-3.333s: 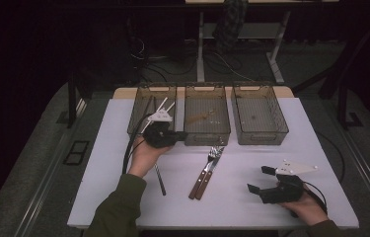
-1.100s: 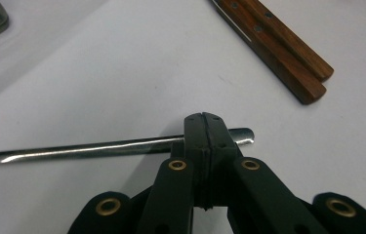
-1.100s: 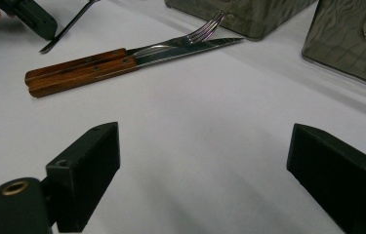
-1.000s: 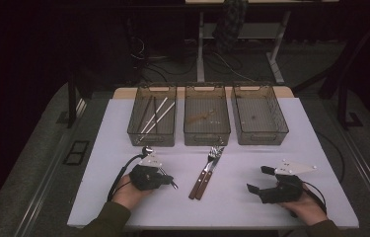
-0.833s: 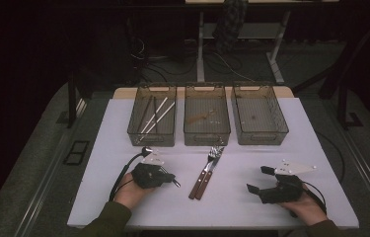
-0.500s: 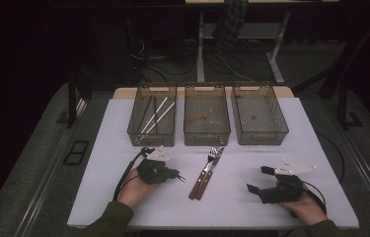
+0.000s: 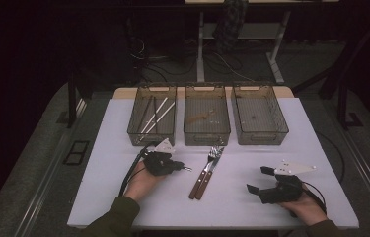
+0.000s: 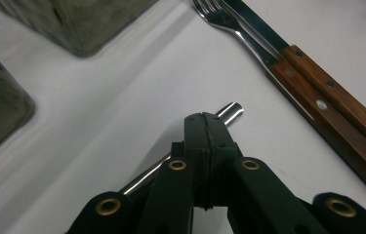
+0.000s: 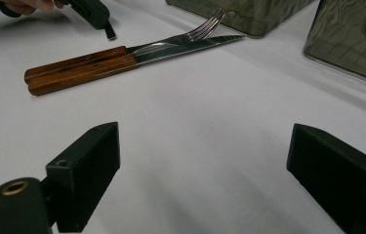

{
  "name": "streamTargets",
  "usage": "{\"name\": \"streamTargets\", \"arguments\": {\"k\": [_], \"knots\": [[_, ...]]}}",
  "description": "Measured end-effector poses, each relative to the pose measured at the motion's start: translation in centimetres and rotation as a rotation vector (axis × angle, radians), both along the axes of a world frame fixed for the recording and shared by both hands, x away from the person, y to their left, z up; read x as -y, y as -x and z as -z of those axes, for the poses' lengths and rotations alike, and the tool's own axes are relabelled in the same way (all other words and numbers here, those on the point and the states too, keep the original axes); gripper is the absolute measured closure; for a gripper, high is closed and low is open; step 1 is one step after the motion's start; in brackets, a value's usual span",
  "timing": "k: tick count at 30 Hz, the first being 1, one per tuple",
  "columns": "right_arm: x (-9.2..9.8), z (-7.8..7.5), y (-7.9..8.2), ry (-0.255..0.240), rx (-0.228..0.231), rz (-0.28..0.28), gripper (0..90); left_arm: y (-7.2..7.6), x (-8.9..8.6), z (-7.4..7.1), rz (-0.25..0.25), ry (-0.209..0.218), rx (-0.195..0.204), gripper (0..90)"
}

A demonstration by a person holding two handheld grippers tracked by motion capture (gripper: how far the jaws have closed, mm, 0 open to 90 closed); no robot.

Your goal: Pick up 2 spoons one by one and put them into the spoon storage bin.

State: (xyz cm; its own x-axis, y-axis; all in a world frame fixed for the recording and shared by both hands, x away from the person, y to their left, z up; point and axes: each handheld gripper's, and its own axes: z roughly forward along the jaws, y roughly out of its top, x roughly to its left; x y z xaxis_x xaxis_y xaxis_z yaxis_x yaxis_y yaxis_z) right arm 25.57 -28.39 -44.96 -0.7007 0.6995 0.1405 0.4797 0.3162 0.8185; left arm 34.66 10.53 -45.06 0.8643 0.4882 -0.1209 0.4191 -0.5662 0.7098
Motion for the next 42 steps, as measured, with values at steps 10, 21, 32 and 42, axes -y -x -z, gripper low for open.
{"name": "streamTargets", "arguments": {"k": [10, 21, 32, 42], "knots": [[0.0, 0.0, 0.0, 0.002, -0.002, -0.002, 12.0, -1.6, 0.9, 0.2, -0.037, 0.02, -0.003, 89.2], [0.0, 0.0, 0.1, 0.0, 0.001, -0.005, 12.0, -0.9, -1.0, -1.5, -0.052, 0.078, -0.003, 83.1], [0.0, 0.0, 0.0, 0.002, -0.003, -0.002, 12.0, -0.2, -7.5, -3.2, -0.196, 0.047, 0.06, 69.8], [0.0, 0.1, 0.0, 0.006, -0.004, -0.004, 12.0, -1.1, -10.6, -2.4, -0.304, 0.031, 0.028, 57.7]]}}
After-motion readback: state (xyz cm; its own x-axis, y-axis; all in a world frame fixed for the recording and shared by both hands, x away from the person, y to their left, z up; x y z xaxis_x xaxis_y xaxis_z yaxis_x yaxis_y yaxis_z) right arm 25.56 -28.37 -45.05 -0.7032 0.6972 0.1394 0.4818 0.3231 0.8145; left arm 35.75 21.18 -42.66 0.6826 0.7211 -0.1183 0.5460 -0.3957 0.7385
